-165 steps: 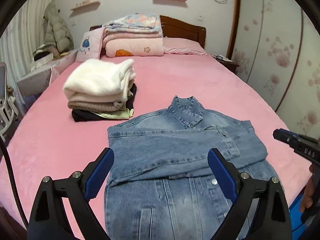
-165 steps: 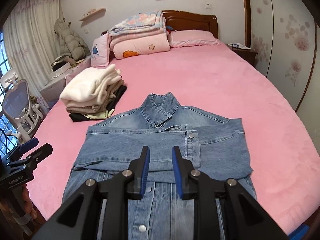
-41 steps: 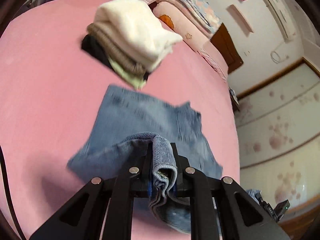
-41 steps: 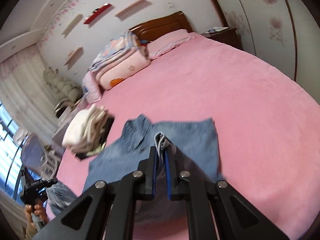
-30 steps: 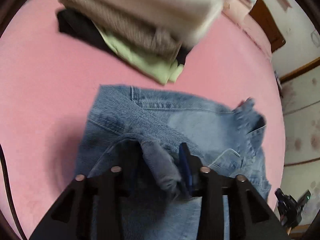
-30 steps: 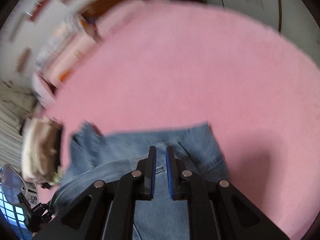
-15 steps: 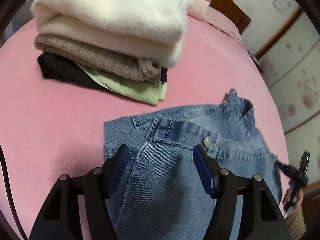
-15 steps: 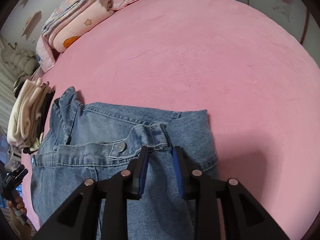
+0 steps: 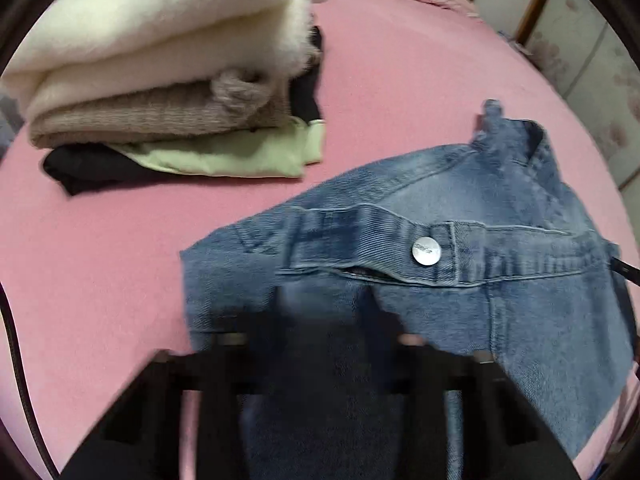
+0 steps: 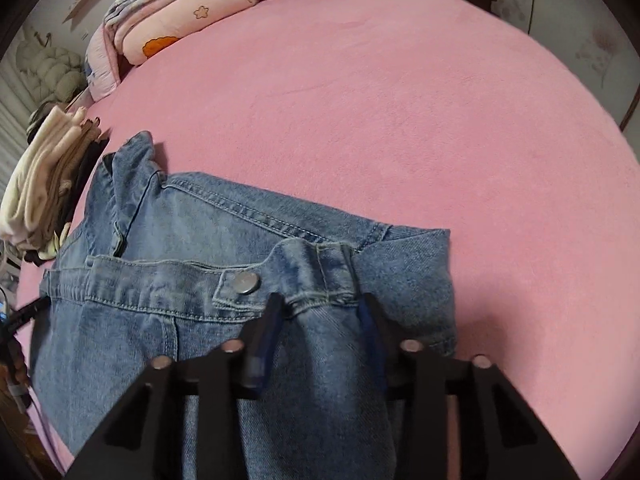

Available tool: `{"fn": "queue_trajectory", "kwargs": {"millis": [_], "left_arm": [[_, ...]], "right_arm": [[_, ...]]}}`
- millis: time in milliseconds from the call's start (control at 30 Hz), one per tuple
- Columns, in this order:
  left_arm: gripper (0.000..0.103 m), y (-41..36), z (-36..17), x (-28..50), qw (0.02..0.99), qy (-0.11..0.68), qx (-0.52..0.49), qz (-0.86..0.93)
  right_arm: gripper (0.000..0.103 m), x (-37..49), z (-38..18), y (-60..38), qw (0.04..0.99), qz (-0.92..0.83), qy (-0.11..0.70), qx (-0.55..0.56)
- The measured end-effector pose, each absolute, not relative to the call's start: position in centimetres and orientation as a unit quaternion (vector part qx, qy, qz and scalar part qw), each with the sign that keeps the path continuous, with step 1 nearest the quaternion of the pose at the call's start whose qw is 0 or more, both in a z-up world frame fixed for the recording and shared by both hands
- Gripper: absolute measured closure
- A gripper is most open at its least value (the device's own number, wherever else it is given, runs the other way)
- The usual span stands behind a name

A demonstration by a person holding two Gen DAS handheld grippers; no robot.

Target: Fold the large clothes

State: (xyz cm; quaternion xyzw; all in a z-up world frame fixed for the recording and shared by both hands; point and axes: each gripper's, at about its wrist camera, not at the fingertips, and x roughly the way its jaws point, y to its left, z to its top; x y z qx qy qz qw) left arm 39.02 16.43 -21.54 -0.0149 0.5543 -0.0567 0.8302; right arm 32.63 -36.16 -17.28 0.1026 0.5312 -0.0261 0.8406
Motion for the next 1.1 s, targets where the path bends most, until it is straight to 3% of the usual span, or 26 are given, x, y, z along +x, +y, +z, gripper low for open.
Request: {"fn": "queue_trajectory", "kwargs": {"millis": [133,533,633,900,1000,1100], "left_arm": [[0.094,16.4,-20.0,37.7,0.849,0.527,-0.022,-0.028],[0.095,15.0,-12.7,35.5,0.914,0.405,-0.015,0.028],[0.095,15.2,-14.0,36.9,0.911,0.408,-0.029,0.05],[0.092,13.6,-22.3,39.8,0.875,0.474,0.008,0.1],[0.089,13.1,-22.9,39.7,0.874,0.472,0.029,0.109],[0.081,13.1,-23.0,39.7,0.872,0.476,0.028,0.113]], "right_arm": [[0.078,31.0,-15.6,-34.5,0.866,-0.044,0.494,0.056],[0.079,29.7,-6.8,-33.5,0.932,-0.078,0.353,0.032],[0.079,31.5,-7.6,-33.9,0.931,-0.09,0.351,0.046],[0.077,36.5,-18.1,-33.4,0.874,-0.143,0.464,-0.005],[0.073,36.5,-18.3,-33.8,0.871,-0.152,0.466,-0.001],[0.062,36.6,-17.7,-34.9,0.864,-0.144,0.482,0.024]]}}
